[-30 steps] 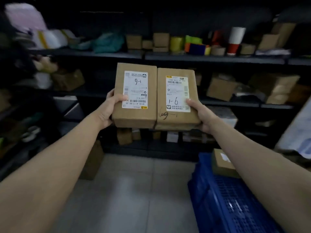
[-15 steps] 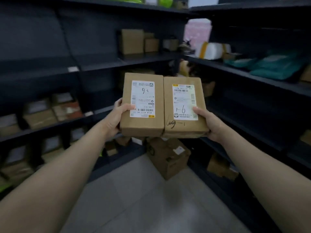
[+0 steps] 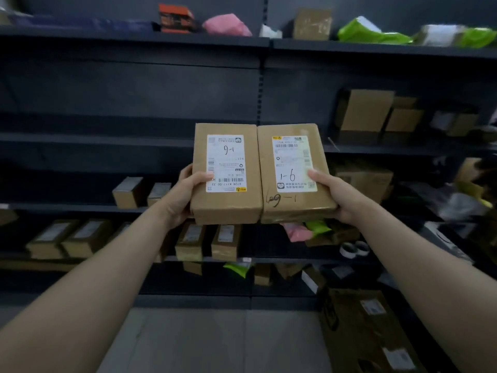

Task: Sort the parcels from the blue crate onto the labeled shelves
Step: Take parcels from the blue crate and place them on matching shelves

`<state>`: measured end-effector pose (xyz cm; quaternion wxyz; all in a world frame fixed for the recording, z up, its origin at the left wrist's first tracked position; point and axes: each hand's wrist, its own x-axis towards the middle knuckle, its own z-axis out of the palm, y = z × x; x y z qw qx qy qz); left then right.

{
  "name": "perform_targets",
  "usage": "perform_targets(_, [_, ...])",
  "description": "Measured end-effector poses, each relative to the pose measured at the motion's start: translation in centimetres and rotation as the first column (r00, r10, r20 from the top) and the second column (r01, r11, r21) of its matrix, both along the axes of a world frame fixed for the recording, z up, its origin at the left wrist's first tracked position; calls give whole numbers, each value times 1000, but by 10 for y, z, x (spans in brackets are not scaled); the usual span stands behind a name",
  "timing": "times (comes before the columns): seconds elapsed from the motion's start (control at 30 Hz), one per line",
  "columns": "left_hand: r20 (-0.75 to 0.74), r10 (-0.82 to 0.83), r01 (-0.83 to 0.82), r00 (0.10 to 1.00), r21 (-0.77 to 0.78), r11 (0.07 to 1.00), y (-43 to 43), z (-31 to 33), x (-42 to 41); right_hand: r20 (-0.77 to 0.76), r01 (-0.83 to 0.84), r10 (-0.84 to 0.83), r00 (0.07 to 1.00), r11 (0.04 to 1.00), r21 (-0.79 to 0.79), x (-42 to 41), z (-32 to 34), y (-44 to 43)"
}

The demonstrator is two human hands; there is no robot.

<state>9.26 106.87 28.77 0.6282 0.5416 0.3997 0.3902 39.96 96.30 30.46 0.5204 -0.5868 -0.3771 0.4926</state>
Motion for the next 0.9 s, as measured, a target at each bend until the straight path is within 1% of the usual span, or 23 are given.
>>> perform_targets(0.13, [20, 66, -66, 998, 13, 998, 70, 10, -27, 72, -28, 27, 997, 1000, 4, -21, 10, 86])
perform_targets(0.37, [-3, 42, -42, 999, 32, 999, 200, 26, -56, 53, -23, 24, 998, 1000, -8, -51, 20, 216])
perform_targets(0.53, [-91, 23, -19, 996, 47, 999, 282, 43, -60, 73, 38, -34, 997, 998, -53, -57, 34, 284])
perform_targets(0.63, [-118, 24, -21, 993, 26, 999, 324, 47, -55, 93, 70, -60, 994, 992, -105, -51, 43, 320])
perform_targets(0.77, [-175, 46, -45, 984, 7, 999, 369, 53, -46, 142, 114, -94, 985, 984, -136, -42, 55, 366])
perform_targets(0.83, [-177, 6, -11, 984, -29, 1000, 389, 56, -43, 147, 120, -96, 984, 979, -166, -37, 60, 388])
perform_targets(0.9, [-190, -36, 27, 981, -50, 998, 405, 62, -37, 126, 87, -63, 990, 976, -201, -31, 65, 408])
